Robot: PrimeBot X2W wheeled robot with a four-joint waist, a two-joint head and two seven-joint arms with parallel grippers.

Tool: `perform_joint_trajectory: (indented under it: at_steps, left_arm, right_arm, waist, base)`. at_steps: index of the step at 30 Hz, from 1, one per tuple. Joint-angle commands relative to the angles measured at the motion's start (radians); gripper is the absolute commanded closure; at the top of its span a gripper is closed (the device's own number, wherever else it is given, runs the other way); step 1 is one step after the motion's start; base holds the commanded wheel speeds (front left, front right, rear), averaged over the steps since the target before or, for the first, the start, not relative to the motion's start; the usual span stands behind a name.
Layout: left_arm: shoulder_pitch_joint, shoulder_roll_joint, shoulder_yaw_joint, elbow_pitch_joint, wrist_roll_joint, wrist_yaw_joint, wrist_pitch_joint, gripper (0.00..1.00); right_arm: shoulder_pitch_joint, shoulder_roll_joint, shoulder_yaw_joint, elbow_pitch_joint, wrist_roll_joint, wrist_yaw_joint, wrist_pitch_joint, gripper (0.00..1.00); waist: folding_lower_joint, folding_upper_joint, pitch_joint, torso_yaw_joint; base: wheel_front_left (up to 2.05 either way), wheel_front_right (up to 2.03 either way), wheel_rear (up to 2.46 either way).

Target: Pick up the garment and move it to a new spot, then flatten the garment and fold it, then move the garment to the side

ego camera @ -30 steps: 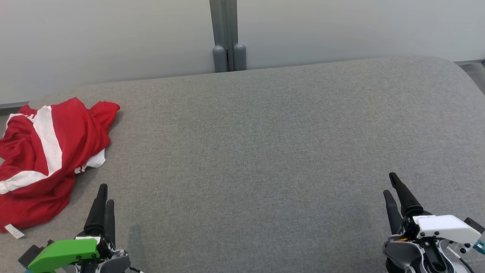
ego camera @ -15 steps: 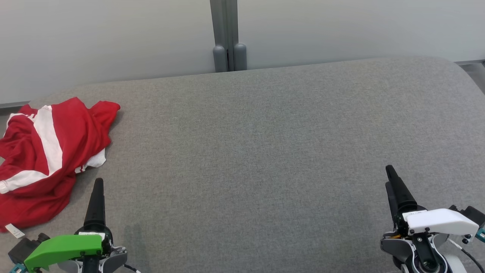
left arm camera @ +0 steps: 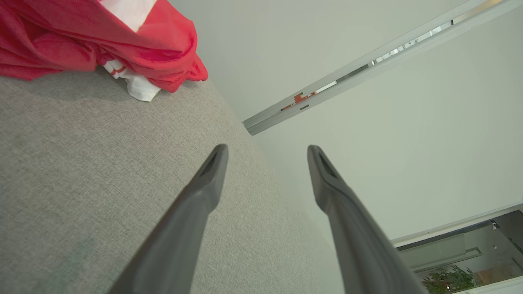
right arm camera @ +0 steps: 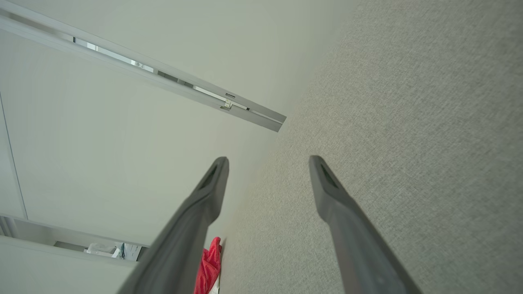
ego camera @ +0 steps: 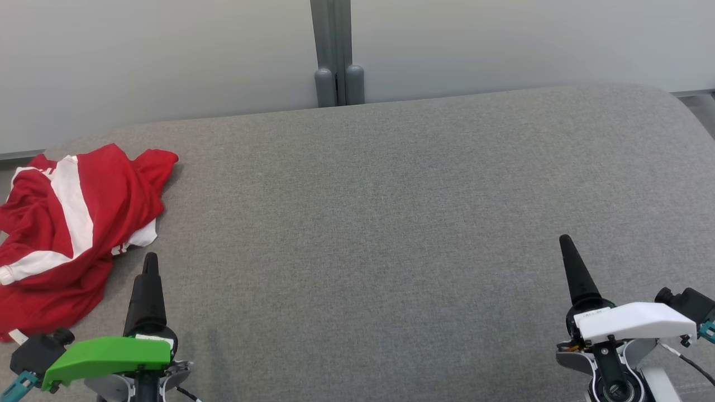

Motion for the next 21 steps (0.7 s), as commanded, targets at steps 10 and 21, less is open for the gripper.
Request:
perform_joint_trajectory:
  at_steps: [10, 21]
  left_arm:
    - [0.006, 0.008, -0.018, -0.034, 0.207, 0.012, -0.042, 0.00]
    - [0.015, 0.011, -0.028, -0.041, 0.391, 0.020, -0.076, 0.00]
  right_arm:
    - [-0.003, -0.007, 0.036, -0.043, -0.179, 0.003, -0.042, 0.00]
    - [0.002, -0.008, 0.065, -0.048, -0.332, 0.003, -0.077, 0.00]
  waist:
    - [0.0000, 0.0000, -0.002, 0.001]
    - [0.0000, 0.0000, -0.003, 0.003]
  base:
    - [0.00, 0.00, 0.00]
    - [0.00, 0.00, 0.00]
